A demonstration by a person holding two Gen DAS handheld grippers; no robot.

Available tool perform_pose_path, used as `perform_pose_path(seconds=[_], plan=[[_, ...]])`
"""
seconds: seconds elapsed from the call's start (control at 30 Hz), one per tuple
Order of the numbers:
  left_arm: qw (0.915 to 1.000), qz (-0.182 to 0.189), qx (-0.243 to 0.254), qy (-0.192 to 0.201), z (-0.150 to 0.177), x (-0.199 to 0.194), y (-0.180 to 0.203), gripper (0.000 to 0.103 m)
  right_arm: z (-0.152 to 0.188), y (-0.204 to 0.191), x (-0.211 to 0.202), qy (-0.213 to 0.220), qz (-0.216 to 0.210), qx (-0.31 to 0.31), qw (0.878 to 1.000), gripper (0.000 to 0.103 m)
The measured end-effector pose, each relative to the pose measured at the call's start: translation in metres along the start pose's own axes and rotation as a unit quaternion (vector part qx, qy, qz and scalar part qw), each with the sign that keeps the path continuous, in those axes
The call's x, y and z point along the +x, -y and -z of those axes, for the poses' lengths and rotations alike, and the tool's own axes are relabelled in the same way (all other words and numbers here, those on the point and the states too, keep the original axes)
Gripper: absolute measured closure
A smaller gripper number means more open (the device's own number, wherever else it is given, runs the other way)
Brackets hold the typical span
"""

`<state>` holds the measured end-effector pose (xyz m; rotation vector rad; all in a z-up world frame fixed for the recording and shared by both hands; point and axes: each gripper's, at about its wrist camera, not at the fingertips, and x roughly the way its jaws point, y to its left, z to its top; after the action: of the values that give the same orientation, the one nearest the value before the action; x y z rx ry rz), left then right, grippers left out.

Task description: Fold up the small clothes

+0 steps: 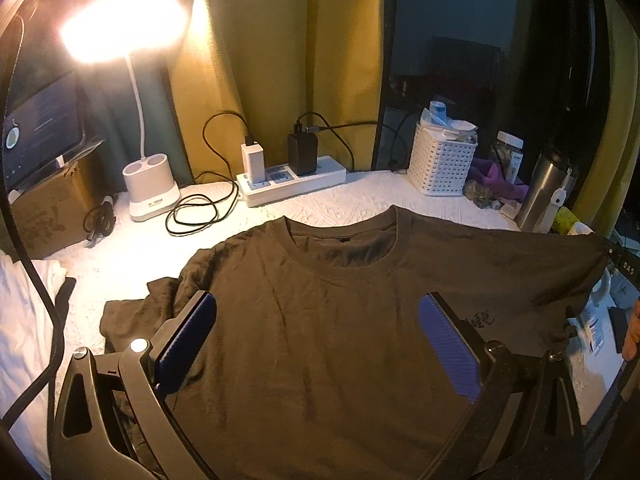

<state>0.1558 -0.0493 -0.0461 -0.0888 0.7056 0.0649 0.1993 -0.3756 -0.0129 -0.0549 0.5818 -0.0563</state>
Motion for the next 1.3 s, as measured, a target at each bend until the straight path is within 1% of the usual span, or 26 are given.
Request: perform_pose_path(seconds=[0.1, 0.27, 0.47, 0.77, 1.0, 1.23, 1.3], plan=[[1.0000, 0.000, -0.005, 0.005, 0.001, -0.004, -0.008, 0.003, -0.004, -0.012, -0.005, 0.004, -0.010, -0.004, 1.000, 0.100], [0.9997, -0.004, -0.021, 0.012, 0.005, -0.010, -0.034, 0.003, -0.012, -0.043, -0.013, 0.009, -0.023, -0.021, 0.999, 0.100], [0.9987, -0.009, -0.046, 0.018, 0.013, -0.015, -0.068, 0.003, -0.012, -0.087, -0.012, 0.001, -0.036, -0.044, 0.998, 0.100], [0.9961, -0.020, -0.083, 0.021, 0.028, -0.020, -0.124, 0.003, -0.001, -0.151, 0.002, -0.029, -0.053, -0.067, 0.996, 0.100], [0.9938, -0.033, -0.105, 0.013, 0.039, -0.016, -0.166, 0.003, 0.015, -0.195, 0.018, -0.061, -0.063, -0.087, 0.992, 0.100], [0.9930, -0.044, -0.110, -0.004, 0.046, 0.007, -0.203, 0.003, 0.033, -0.226, 0.042, -0.096, -0.063, -0.100, 0.988, 0.100], [0.9923, -0.049, -0.113, -0.018, 0.050, 0.019, -0.214, 0.003, 0.038, -0.229, 0.049, -0.106, -0.065, -0.099, 0.987, 0.100]])
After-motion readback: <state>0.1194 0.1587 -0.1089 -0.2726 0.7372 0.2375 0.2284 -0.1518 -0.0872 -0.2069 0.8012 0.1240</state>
